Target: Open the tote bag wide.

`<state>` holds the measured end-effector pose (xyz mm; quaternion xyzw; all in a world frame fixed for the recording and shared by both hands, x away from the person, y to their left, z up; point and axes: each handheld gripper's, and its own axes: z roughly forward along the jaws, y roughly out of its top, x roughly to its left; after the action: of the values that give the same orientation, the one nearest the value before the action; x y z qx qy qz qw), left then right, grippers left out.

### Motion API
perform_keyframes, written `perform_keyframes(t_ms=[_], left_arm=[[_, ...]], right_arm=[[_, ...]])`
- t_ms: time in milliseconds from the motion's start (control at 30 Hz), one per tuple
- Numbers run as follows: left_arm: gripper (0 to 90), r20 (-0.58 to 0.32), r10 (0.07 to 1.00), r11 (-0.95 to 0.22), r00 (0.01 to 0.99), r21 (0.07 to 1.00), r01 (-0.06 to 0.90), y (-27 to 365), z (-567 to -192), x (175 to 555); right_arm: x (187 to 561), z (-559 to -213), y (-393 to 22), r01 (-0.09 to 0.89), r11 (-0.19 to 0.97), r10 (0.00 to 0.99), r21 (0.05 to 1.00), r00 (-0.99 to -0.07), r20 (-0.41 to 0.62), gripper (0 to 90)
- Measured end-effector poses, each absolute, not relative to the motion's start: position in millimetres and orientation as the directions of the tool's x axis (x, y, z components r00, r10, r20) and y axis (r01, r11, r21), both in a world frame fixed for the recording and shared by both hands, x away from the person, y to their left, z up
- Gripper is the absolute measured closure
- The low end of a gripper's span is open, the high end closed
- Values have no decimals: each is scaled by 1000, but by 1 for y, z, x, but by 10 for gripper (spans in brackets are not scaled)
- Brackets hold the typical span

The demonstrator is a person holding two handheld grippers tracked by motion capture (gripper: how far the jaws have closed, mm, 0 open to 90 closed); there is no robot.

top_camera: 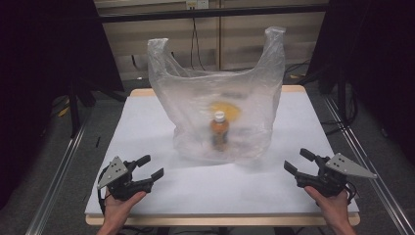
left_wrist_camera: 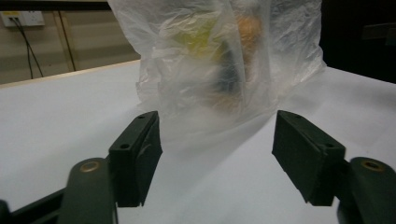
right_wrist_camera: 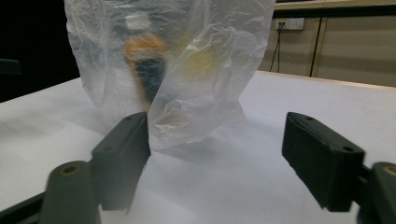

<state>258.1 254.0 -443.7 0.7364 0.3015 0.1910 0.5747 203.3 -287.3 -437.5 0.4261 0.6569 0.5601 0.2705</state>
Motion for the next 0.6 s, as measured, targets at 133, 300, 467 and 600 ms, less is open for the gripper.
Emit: perform_keyframes(t_ms=[133,300,467,600], left_arm=[[462,-76,633,-166,770,959,231,251,-440,256],[549,-78,606,-193,792,951,242,245,-437,255],[684,-93,587,-192,804,949,250,243,-429,259],[751,-95,595,-192,798,947,256,242,-425,262]], right_arm=[[206,-435,-286,271,17,842,962,-522,133,461],[211,-434,-283,301,12,816,954,-555,165,606],[219,-426,-279,341,34,779,939,-598,189,798],[224,-422,-276,361,40,767,932,-608,203,868]])
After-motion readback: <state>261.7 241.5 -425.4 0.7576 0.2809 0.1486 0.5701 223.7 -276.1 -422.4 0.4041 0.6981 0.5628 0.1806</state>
